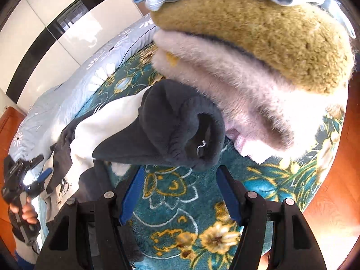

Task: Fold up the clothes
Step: 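Release the folded sleeve with the left tool and grasp the other sleeve with the right tool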

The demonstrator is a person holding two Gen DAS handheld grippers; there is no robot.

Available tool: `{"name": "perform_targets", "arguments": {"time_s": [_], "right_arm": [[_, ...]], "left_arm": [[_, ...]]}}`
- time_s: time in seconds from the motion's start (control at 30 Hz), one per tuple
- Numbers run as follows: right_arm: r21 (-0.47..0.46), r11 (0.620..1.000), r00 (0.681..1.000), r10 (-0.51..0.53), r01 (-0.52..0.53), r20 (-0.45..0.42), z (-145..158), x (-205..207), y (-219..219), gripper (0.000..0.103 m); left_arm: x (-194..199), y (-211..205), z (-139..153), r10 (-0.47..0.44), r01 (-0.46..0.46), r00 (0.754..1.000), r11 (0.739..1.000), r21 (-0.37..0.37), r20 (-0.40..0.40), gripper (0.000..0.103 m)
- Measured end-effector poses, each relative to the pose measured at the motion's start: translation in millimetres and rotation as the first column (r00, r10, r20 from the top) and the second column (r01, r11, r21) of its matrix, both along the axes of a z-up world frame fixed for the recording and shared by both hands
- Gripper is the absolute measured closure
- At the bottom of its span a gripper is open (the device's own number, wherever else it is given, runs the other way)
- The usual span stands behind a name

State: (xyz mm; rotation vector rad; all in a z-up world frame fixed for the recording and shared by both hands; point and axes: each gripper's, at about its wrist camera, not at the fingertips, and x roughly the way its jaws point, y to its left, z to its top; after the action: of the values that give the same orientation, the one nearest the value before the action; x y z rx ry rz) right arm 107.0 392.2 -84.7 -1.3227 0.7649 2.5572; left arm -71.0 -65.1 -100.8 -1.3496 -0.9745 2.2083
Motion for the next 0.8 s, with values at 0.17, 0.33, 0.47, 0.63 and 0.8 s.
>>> {"name": "perform_targets", "arguments": {"time_s": [0.17, 0.33, 0.47, 0.63, 0.8], "right_arm": [[0.025, 1.0, 0.997, -0.005, 0.007, -0.08, 10.5, 0.9, -4.7, 0.035], [0.108, 0.994, 0.992, 0.023, -0.01, -0.121, 25.3, 1.7, -16.5, 0.035], [0.16, 0.986, 0.994, 0.058, -0.043, -0.089, 31.0, -6.2, -19.6, 0.035], [0.135, 0.984, 0.993, 0.116, -0.114, -0.006, 14.2, -21.1, -17.7, 0.035], [0.077, 0.988, 0.99, 0.127, -0.131, 0.053, -6.9, -32.6, -10.4, 0.035]], "left_arm": [[44.5, -39.4, 9.0, 0.065, -0.066, 0.998, 0.998, -0.004, -0.009, 0.044], [69.6, -65.6, -2.4, 0.145, -0.146, 0.989, 0.988, 0.038, 0.032, 0.044], [75.2, -73.5, -9.2, 0.172, -0.175, 0.983, 0.982, 0.065, 0.06, 0.044], [77.0, -74.9, -3.5, 0.169, -0.172, 0.985, 0.983, 0.07, 0.047, 0.043], [80.0, -75.9, -1.9, 0.164, -0.167, 0.985, 0.983, 0.079, 0.047, 0.043]]}}
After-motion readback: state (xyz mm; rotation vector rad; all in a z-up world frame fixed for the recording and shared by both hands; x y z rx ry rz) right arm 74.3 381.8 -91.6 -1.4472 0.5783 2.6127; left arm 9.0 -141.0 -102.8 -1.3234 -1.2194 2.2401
